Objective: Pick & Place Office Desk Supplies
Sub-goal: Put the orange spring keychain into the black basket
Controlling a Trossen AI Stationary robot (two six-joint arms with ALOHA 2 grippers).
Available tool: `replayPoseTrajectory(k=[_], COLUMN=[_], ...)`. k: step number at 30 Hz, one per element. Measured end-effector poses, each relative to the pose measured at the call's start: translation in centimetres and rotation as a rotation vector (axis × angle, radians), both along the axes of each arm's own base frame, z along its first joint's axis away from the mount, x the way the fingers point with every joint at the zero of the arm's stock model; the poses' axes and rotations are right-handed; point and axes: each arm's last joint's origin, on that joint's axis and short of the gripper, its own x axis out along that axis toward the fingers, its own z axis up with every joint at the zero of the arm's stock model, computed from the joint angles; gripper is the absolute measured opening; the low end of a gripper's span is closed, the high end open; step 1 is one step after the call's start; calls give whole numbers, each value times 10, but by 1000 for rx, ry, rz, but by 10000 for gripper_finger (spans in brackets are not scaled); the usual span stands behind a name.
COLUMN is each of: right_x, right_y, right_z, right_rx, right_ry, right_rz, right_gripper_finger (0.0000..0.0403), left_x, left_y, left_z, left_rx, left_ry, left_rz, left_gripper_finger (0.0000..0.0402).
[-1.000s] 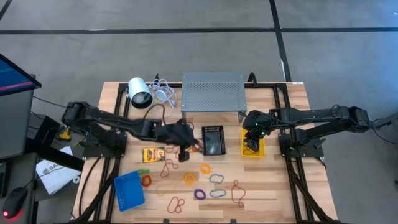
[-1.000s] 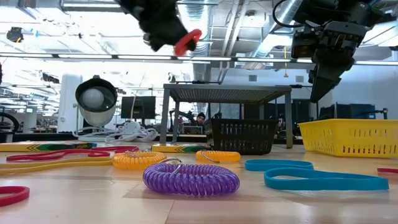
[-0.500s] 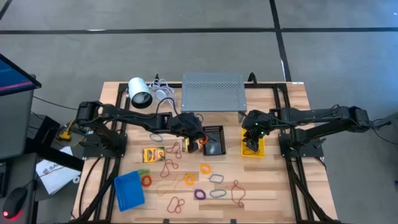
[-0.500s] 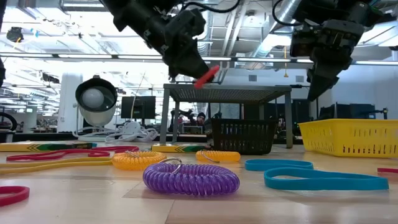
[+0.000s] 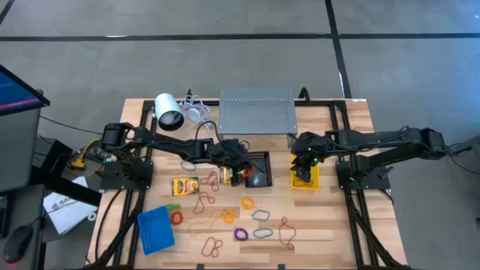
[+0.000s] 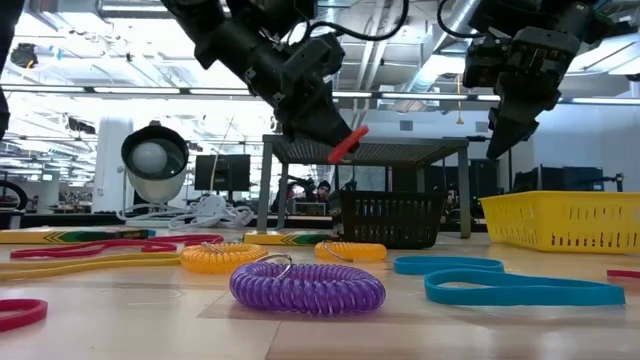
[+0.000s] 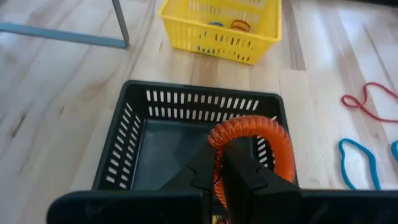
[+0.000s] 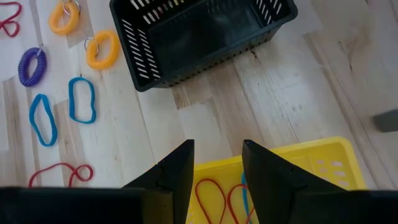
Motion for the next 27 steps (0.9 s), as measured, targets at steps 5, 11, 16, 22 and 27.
replayPoseTrajectory(k=[5,11,16,22,27], right_x=[0,1,1,2,1], right_y=[0,0,0,0,0], right_z=[0,0,1,1,1], right_rx=[-2,-4,-5,-5,-1], right_ry=[-1,-7,-12,-20,-17], right_rz=[4,6,6,7,4], right_gripper_finger=[131,131,131,131,131], left_x=[2,3,8,21,26], left_y=[0,0,-2,-5,-5], left_z=[1,-5,-17,-22,-13], left_rx=[-3,-2,-11,-15,-10], left_ry=[2,32,54,68,33], left_rz=[-4,-5,-18,-33,-38], left_gripper_finger=[6,6,6,6,6])
